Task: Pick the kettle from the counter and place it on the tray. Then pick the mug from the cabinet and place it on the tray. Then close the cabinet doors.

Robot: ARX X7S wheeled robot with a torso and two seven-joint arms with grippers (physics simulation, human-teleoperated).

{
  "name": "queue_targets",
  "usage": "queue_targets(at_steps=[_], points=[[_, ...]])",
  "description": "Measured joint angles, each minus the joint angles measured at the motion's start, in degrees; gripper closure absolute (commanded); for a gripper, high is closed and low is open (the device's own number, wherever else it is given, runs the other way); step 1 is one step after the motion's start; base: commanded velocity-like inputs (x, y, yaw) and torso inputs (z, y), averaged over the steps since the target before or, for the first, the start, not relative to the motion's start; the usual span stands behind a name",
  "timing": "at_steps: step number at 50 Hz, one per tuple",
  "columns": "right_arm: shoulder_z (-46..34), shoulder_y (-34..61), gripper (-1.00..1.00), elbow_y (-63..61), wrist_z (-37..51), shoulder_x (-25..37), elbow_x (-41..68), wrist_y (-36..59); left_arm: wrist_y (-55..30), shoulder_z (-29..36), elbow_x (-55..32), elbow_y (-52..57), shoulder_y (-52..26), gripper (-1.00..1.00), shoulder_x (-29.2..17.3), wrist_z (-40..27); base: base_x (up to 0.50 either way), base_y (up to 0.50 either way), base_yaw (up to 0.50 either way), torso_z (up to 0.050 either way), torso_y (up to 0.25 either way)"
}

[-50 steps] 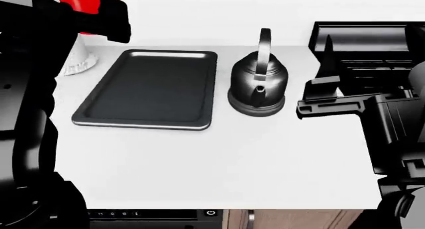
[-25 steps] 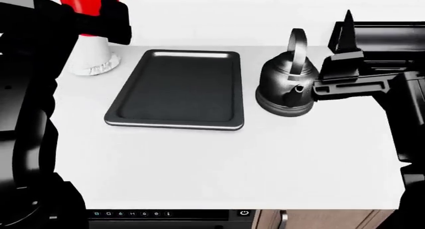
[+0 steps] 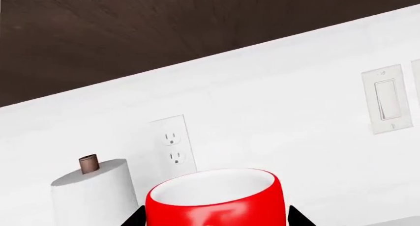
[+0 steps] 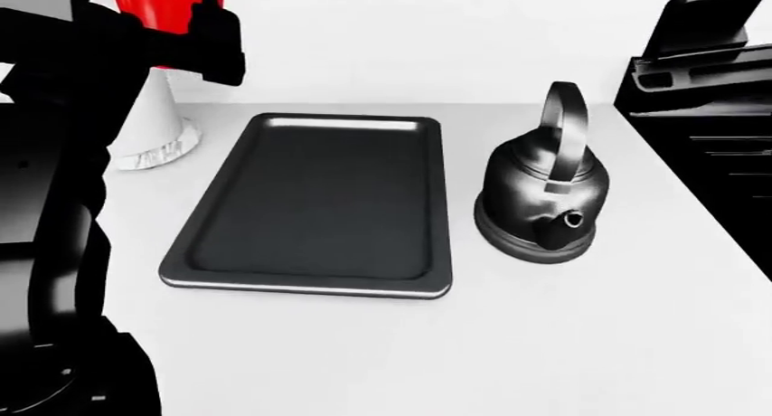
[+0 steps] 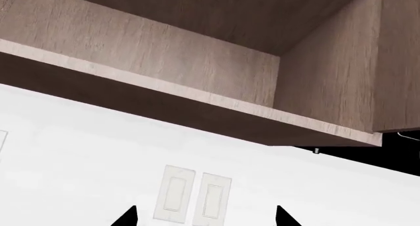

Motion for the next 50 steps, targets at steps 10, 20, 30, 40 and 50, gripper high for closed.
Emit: queue_targets(at_steps=[10, 20, 30, 40, 50], points=[[0.1, 0.5, -1.0, 0.13, 0.09, 0.3, 0.77, -0.11, 0.03, 0.16, -0.23, -0.41, -0.31, 1.0, 0.01, -0.13, 0.46, 0.0, 0.0, 0.0, 0.002], [0.31, -0.17, -1.0, -0.29, -0.13, 0.4, 0.18, -0.55, 2.23, 1.24, -0.12, -4.17, -1.39, 1.0, 0.5, -1.02, 0.0, 0.0, 0.0, 0.0, 0.001], [0.3, -1.43, -1.0, -0.43, -0.93, 0.28, -1.39, -0.95, 8.26, 3.26, 0.27, -14.19, -2.85, 1.0, 2.4, -3.33, 0.0, 0.0, 0.0, 0.0, 0.001], [0.32, -2.61, -1.0, -0.39, -1.94, 0.25, -2.85, -1.38, 15.42, 4.78, 0.18, -27.25, -3.33, 1.0, 4.99, -6.2, 0.0, 0.0, 0.0, 0.0, 0.0], [0.26, -3.75, -1.0, -0.34, -2.84, 0.13, -4.33, -1.82, 21.53, 5.89, -0.36, -37.04, -1.74, 1.0, 6.65, -8.47, 0.0, 0.0, 0.0, 0.0, 0.001]])
